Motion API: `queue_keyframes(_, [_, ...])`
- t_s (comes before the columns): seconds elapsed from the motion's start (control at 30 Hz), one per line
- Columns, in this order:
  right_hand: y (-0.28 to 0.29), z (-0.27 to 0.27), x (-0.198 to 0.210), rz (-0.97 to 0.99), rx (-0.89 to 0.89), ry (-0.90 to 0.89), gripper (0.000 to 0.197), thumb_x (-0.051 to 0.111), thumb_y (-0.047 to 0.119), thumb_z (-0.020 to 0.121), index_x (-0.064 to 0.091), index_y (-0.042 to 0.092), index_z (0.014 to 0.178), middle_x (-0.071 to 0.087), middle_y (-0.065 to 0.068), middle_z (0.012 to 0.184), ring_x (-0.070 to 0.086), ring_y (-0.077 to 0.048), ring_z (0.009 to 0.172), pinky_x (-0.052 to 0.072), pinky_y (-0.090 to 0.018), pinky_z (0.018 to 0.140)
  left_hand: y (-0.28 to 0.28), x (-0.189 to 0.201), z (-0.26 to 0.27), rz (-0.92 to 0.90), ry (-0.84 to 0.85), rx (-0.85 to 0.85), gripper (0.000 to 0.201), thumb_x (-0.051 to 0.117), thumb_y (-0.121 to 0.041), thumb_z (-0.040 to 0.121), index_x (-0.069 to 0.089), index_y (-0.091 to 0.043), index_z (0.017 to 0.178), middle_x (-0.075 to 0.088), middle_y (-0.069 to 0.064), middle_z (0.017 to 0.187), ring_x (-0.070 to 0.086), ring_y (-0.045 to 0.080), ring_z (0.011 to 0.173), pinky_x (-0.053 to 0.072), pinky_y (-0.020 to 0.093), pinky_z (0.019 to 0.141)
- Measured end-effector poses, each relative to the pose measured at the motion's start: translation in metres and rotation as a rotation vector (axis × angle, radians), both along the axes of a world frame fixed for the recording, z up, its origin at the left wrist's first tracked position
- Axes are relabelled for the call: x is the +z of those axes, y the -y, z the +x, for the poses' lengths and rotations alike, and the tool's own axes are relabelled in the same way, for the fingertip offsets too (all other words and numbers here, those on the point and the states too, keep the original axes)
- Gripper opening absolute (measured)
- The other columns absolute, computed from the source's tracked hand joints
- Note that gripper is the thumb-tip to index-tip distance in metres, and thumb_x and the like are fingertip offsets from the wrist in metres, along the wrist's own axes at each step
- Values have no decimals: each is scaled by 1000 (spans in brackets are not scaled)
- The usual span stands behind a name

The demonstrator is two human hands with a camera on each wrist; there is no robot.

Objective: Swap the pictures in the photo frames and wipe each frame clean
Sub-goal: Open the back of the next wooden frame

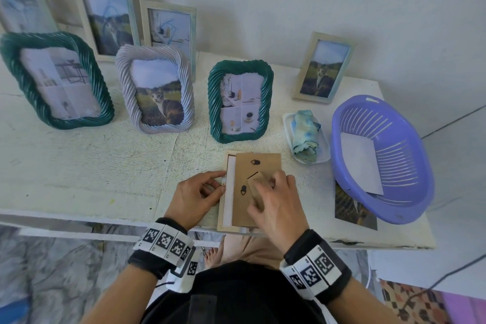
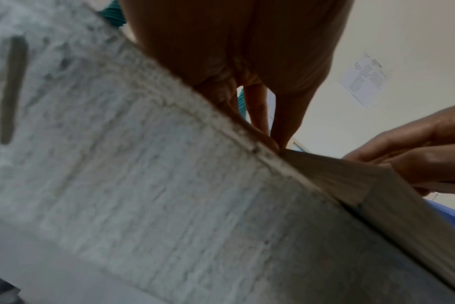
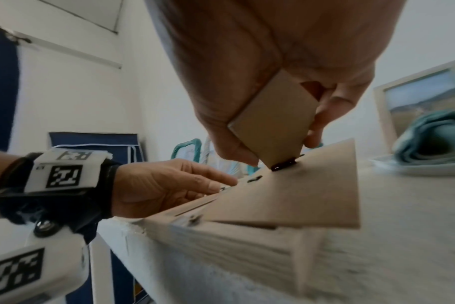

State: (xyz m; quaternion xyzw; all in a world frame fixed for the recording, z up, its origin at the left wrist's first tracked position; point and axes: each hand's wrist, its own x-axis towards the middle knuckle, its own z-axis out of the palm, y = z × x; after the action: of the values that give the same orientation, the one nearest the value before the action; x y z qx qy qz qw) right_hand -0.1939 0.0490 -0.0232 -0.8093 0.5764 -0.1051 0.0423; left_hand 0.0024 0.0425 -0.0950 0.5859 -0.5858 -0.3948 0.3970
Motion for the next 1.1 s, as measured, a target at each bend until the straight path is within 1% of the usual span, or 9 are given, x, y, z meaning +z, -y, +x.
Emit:
queue_keyframes(0.17, [-2, -47, -5, 87, -119, 125, 31, 70, 27, 75, 66, 24, 106, 43, 0, 90, 39, -18, 86, 43, -29, 74, -3, 1, -3, -52, 31, 21, 36, 74, -9, 83, 69, -25, 115, 66, -7, 83, 61, 13, 68, 57, 23, 67])
queue_keyframes(0.33, [-16, -83, -17, 179, -198, 227, 36, 57, 34, 76, 65, 30, 110, 43, 2, 93, 38, -16, 90, 36, -28, 79, -3, 3, -4, -91, 58, 23, 35, 74, -7, 82, 70, -22, 114, 65, -5, 89, 62, 11, 74, 49, 9, 66])
queue_keyframes(0.63, [-10, -99, -31, 261, -230, 125, 38, 68, 23, 79, 61, 30, 116, 43, -1, 95, 42, -24, 90, 45, -40, 82, -3, 2, -3, -72, 60, 14, 35, 75, -9, 83, 69, -22, 115, 67, -5, 91, 62, 11, 77, 49, 10, 67])
queue_keyframes(0.83, [-2, -73, -21, 190, -199, 86, 36, 52, 43, 81, 62, 26, 112, 47, -5, 107, 46, -27, 95, 48, -43, 82, -3, 0, -3, -64, 49, 17, 36, 74, -9, 83, 69, -25, 115, 67, -5, 91, 63, 13, 77, 50, 11, 67])
queue_keyframes(0.9, [3, -52, -14, 251, -137, 85, 50, 46, 55, 84, 52, 32, 128, 45, -5, 121, 44, -27, 112, 47, -43, 88, -3, 0, -2, -65, 59, 16, 34, 74, -11, 83, 69, -25, 114, 67, -5, 91, 63, 11, 77, 50, 12, 67])
queue_keyframes(0.93, [5, -41, -10, 306, -94, 48, 59, 43, 62, 84, 41, 37, 138, 40, -5, 132, 39, -27, 122, 46, -44, 93, -3, 0, -2, -66, 71, 16, 34, 74, -12, 83, 69, -24, 115, 67, -6, 91, 62, 10, 77, 50, 12, 67])
queue_keyframes(1.0, [9, -24, -9, 401, -9, -73, 80, 43, 75, 81, 13, 45, 149, 16, -7, 156, 18, -31, 141, 35, -48, 106, -3, 1, -2, -67, 82, 16, 34, 75, -14, 83, 69, -24, 115, 67, -6, 91, 62, 8, 78, 50, 12, 67])
queue_keyframes(1.07, [13, -10, -13, 484, 26, -109, 97, 48, 81, 74, -5, 49, 148, -12, -8, 161, -8, -32, 147, 17, -53, 116, -3, 1, -2, -67, 72, 19, 34, 75, -12, 83, 69, -23, 115, 67, -5, 91, 62, 8, 78, 48, 9, 66])
queue_keyframes(1.1, [16, -6, -17, 494, 35, -104, 103, 50, 84, 70, -9, 50, 147, -18, -10, 160, -16, -34, 146, 11, -55, 118, -3, 1, -3, -66, 66, 22, 34, 75, -11, 83, 69, -23, 115, 67, -5, 90, 62, 8, 77, 47, 8, 66])
